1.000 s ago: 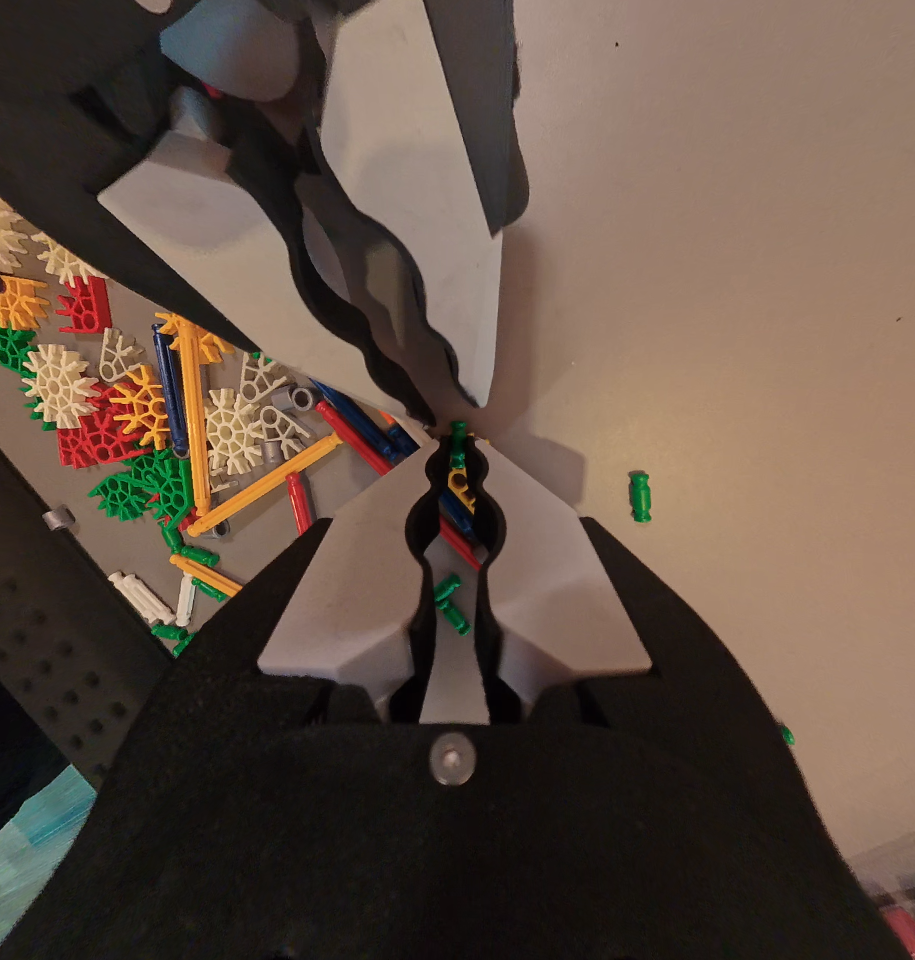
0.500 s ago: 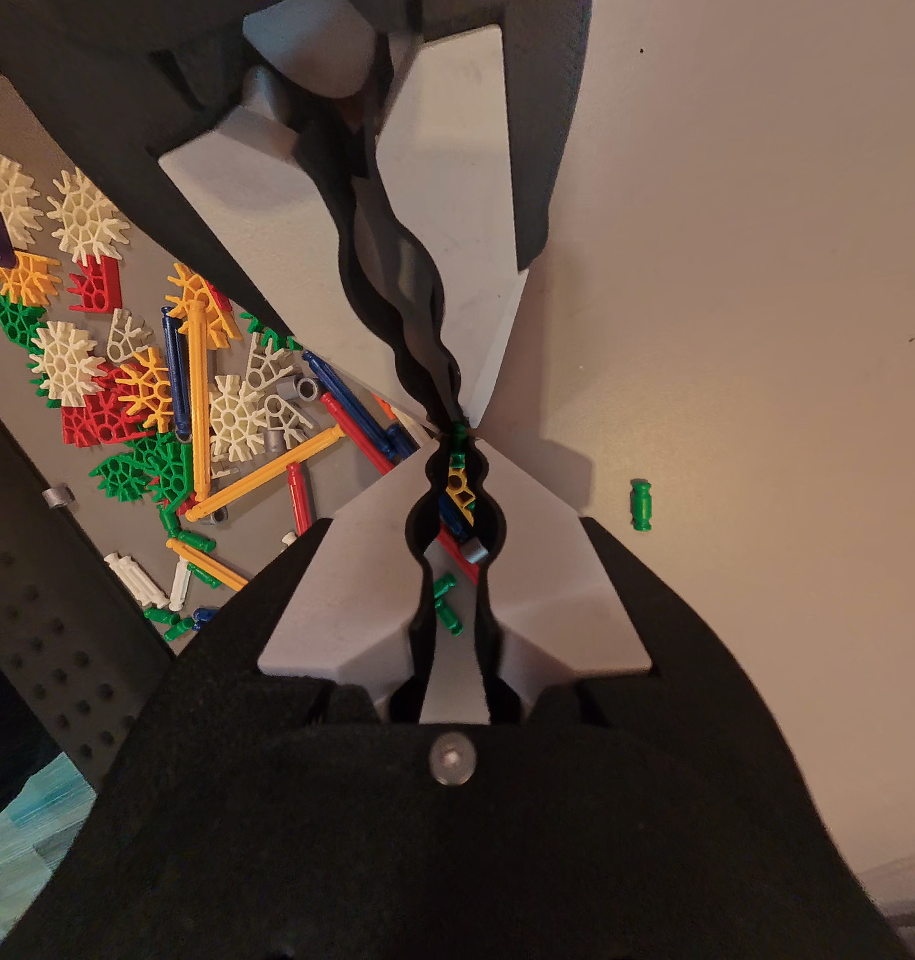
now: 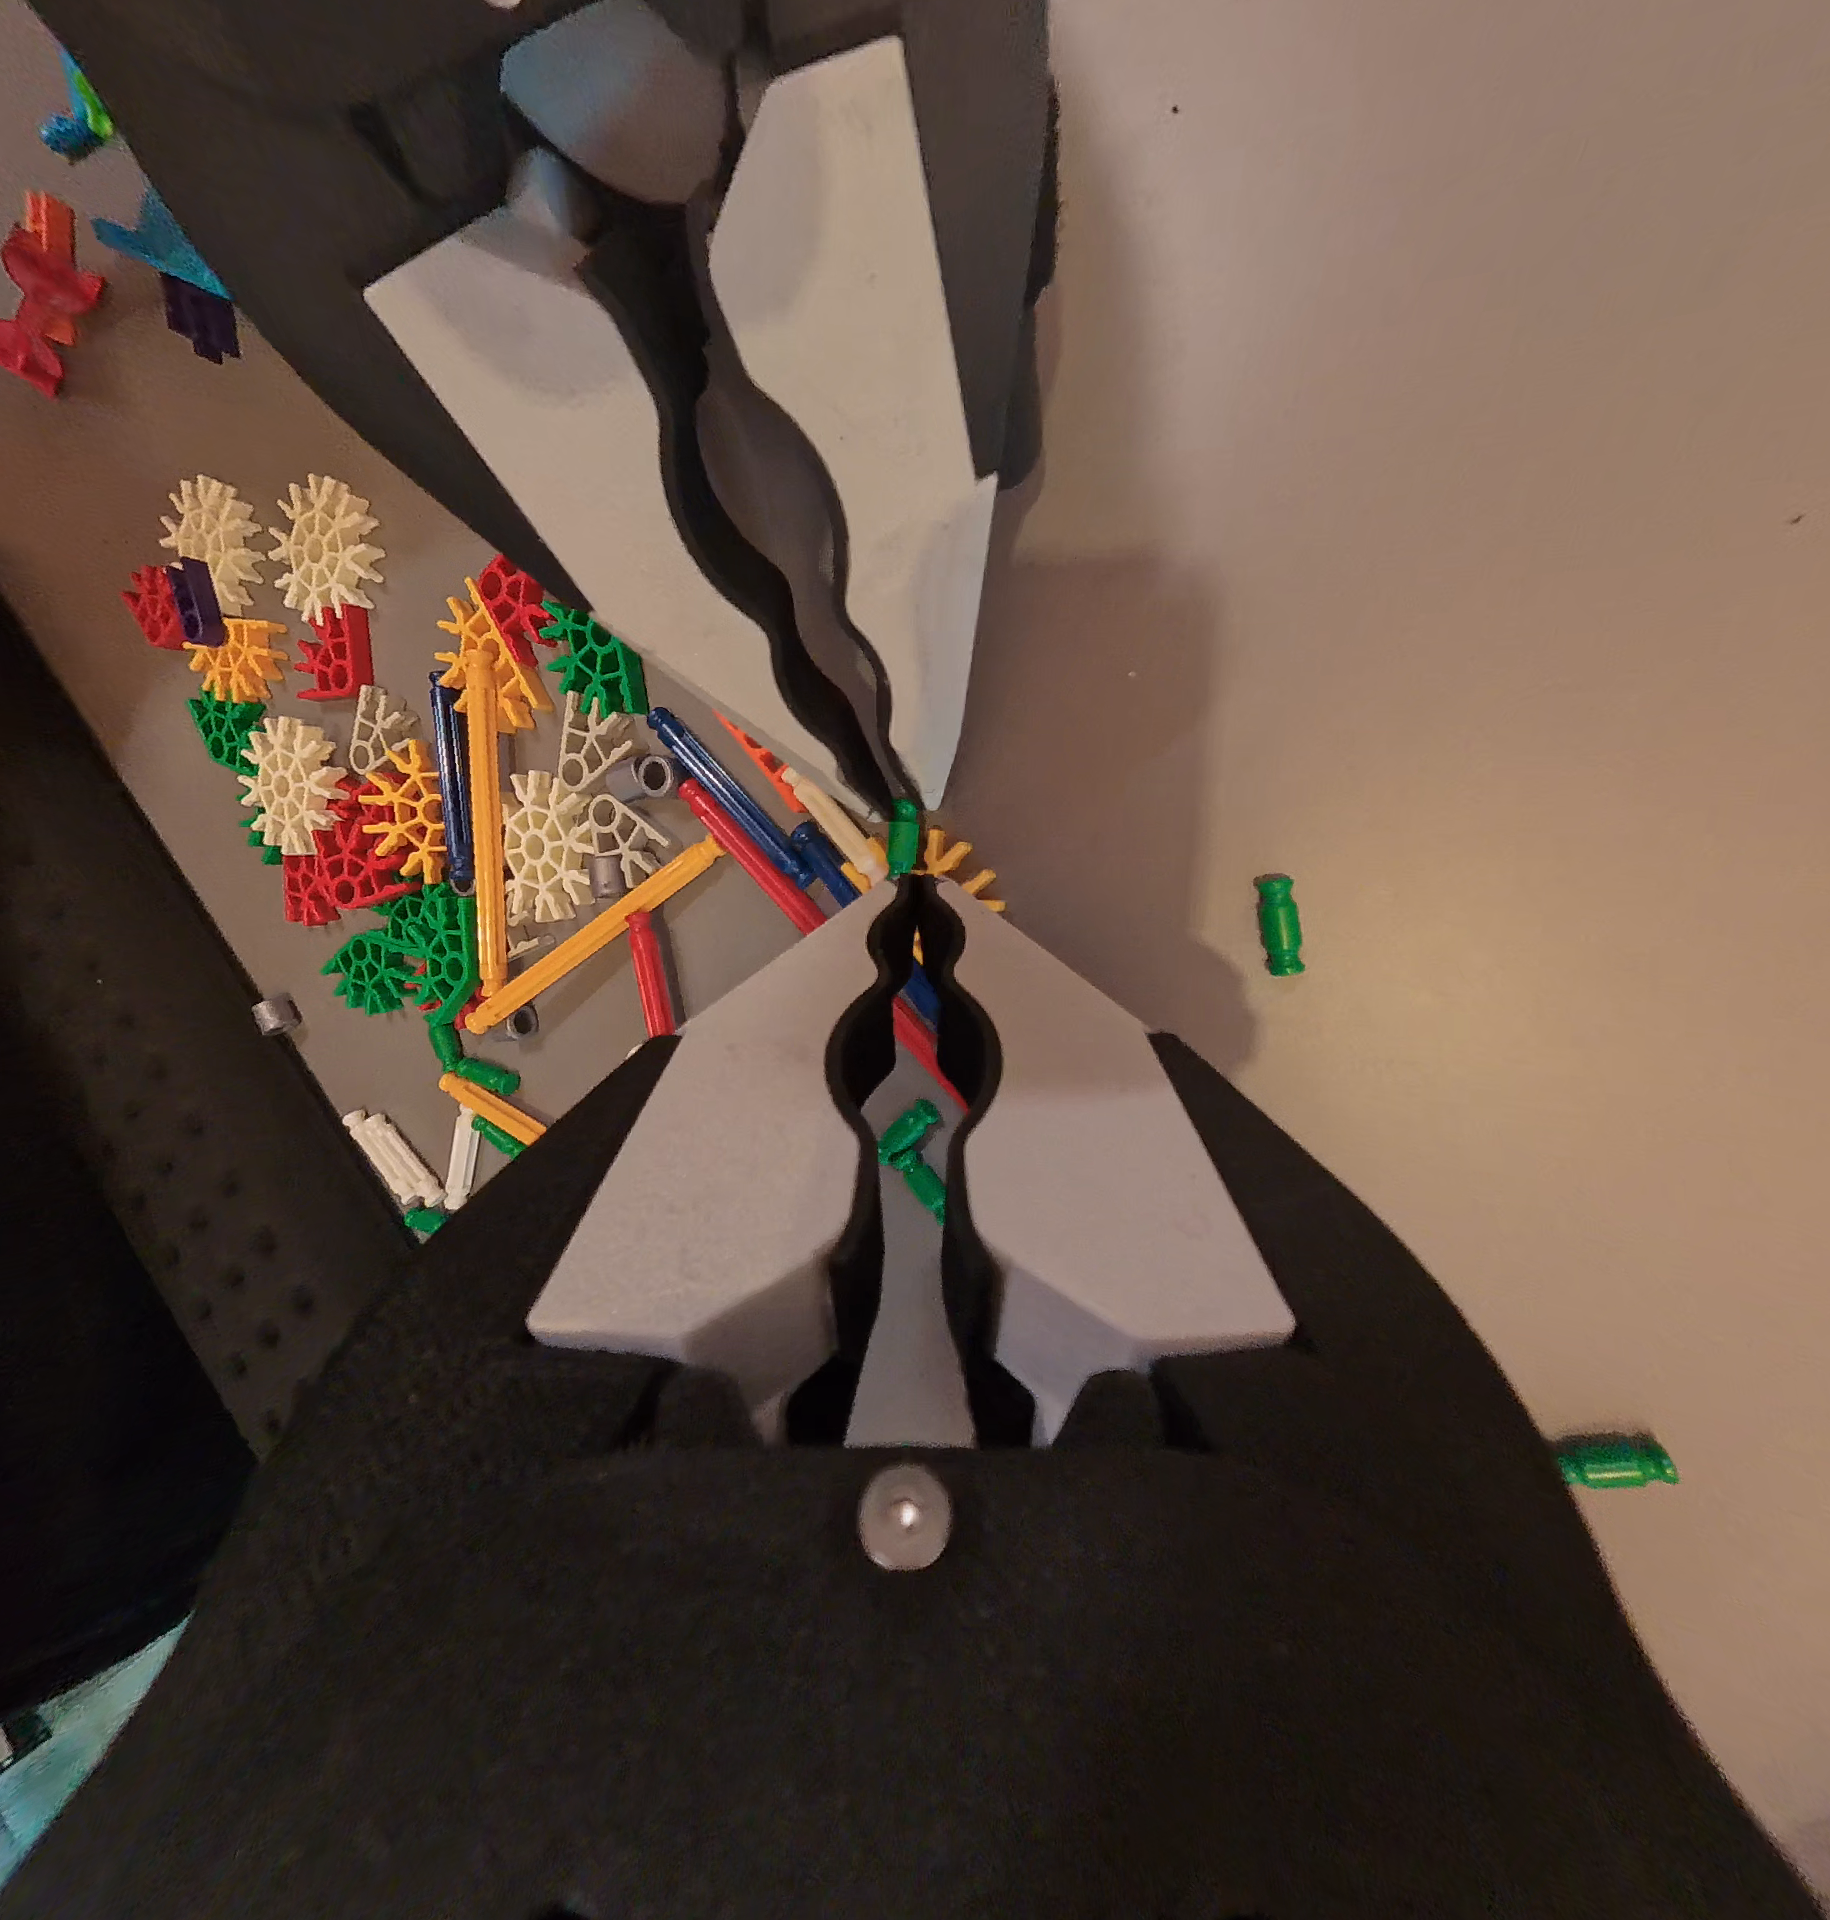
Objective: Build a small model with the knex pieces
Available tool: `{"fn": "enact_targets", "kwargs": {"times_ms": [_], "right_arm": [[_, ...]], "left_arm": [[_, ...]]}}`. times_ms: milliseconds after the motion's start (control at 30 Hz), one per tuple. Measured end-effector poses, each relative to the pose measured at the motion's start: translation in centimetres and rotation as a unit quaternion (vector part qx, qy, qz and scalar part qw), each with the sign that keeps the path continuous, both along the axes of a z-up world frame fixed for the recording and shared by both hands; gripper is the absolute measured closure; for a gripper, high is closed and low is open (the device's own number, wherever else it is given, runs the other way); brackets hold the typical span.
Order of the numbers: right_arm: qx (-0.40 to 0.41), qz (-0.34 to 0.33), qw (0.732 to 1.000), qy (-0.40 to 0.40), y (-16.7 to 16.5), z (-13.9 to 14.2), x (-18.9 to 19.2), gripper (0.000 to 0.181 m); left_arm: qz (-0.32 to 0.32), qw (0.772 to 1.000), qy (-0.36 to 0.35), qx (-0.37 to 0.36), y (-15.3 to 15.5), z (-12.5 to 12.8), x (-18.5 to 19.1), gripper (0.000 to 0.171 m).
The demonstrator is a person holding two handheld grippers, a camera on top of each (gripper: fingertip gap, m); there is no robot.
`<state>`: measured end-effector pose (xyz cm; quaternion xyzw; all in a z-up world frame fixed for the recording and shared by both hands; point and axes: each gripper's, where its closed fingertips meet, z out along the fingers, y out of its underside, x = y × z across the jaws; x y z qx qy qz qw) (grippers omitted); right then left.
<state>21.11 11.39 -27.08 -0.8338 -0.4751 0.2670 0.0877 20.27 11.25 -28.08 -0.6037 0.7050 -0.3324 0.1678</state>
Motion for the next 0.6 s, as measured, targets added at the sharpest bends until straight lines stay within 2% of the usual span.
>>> {"fn": "enact_targets", "kwargs": {"times_ms": [433, 600], "right_arm": [[0.005, 0.005, 1.000, -0.005, -0.34, -0.92, -0.38, 0.181], [0.017, 0.005, 1.000, -0.007, -0.14, -0.46, -0.44, 0.181]], "left_arm": [[-0.013, 1.000, 0.024, 0.010, 0.16, -0.44, -0.17, 0.169], [-0.013, 0.999, 0.027, 0.013, 0.26, -0.51, -0.24, 0.169]]}}
